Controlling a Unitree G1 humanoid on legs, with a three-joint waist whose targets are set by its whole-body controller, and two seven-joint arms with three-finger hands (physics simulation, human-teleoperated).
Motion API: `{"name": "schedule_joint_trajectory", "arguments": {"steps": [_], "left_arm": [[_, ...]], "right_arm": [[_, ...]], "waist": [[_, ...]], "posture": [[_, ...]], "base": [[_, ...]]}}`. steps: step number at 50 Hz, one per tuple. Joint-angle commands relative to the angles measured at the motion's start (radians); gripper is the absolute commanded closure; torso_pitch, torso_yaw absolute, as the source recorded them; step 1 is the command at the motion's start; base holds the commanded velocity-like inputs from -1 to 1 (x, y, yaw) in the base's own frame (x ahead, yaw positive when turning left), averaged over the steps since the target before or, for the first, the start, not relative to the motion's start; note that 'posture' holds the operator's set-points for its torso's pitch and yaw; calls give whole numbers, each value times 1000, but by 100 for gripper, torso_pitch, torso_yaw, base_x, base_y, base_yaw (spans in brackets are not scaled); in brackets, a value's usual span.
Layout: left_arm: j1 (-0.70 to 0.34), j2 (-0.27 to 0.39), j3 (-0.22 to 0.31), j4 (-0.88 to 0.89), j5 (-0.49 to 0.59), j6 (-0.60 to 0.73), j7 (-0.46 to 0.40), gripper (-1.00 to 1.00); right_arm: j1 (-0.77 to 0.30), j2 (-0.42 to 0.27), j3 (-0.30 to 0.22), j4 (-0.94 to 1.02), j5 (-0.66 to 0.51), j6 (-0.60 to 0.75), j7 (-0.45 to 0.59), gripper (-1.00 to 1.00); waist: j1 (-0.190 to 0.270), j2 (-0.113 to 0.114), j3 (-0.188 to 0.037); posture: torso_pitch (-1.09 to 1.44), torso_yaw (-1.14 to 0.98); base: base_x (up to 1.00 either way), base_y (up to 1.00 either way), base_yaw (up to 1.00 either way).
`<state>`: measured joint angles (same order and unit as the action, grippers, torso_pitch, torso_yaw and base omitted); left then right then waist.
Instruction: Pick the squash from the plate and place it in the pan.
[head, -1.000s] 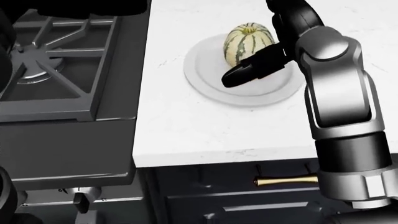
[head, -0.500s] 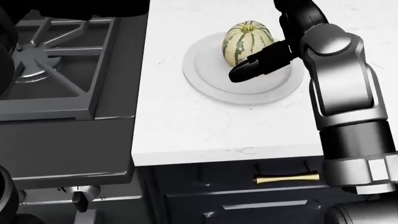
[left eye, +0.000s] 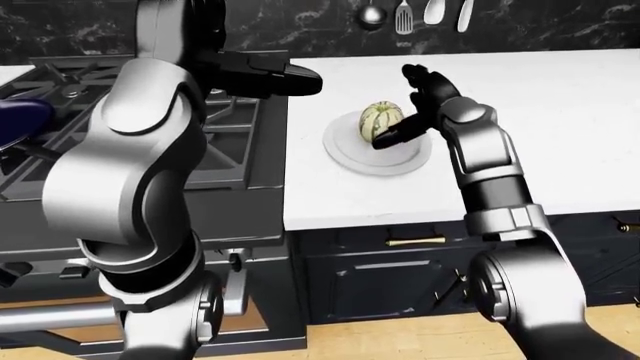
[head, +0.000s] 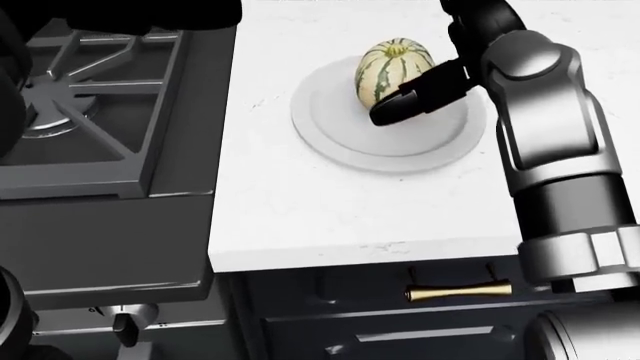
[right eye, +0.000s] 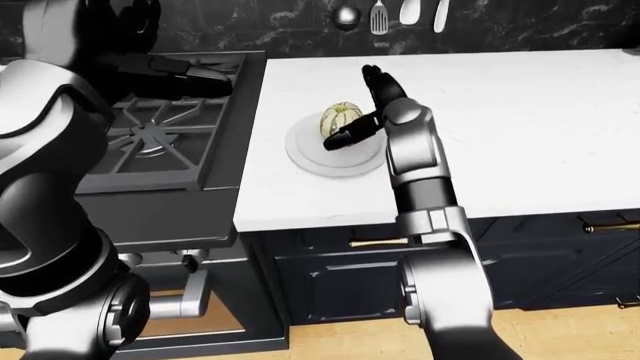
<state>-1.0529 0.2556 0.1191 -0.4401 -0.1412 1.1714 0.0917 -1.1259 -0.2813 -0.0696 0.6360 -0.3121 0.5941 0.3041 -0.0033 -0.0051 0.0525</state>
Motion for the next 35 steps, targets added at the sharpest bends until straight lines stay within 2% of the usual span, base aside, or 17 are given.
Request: {"name": "schedule_joint_trajectory", "arguments": {"steps": [1, 3, 4, 9, 11, 20, 28, 35], "left_arm": [[-33, 8, 8, -21, 5, -26, 3, -100], [-34, 7, 6, -22, 5, -24, 4, -100], [-35, 7, 6, -21, 5, -24, 4, -100], [-33, 7, 6, -20, 6, -27, 2, -100], [-34, 6, 6, -22, 6, -24, 2, -100], [-32, 5, 5, -23, 8, -27, 1, -100], [-34, 3, 4, -20, 9, -28, -1, -100], [-34, 0, 2, -26, 9, -23, 0, -100]], "right_arm": [[-43, -11, -5, -34, -5, -27, -7, -87], [-47, -10, -5, -27, -5, -32, -7, -84], [-48, -8, -3, -25, -6, -32, -7, -52], [-47, -4, -3, -16, -7, -41, -10, -57], [-46, -3, -3, -21, -7, -39, -8, -65], [-46, 0, -3, -8, -6, -50, -12, -71], [-56, -1, -1, 0, -8, -50, -7, -59], [-55, -1, -1, -6, -11, -47, -3, -61]], "waist": [[0, -1, -31], [0, -1, -31], [0, -1, -30], [0, 0, -30], [0, 0, -30], [0, 0, -30], [0, 0, -31], [1, 0, -30]], "posture": [[0, 0], [0, 0], [0, 0], [0, 0], [0, 0], [0, 0], [0, 0], [0, 0]], "base": [[0, 0, 0], [0, 0, 0], [0, 0, 0], [0, 0, 0], [0, 0, 0], [0, 0, 0], [0, 0, 0], [0, 0, 0]]}}
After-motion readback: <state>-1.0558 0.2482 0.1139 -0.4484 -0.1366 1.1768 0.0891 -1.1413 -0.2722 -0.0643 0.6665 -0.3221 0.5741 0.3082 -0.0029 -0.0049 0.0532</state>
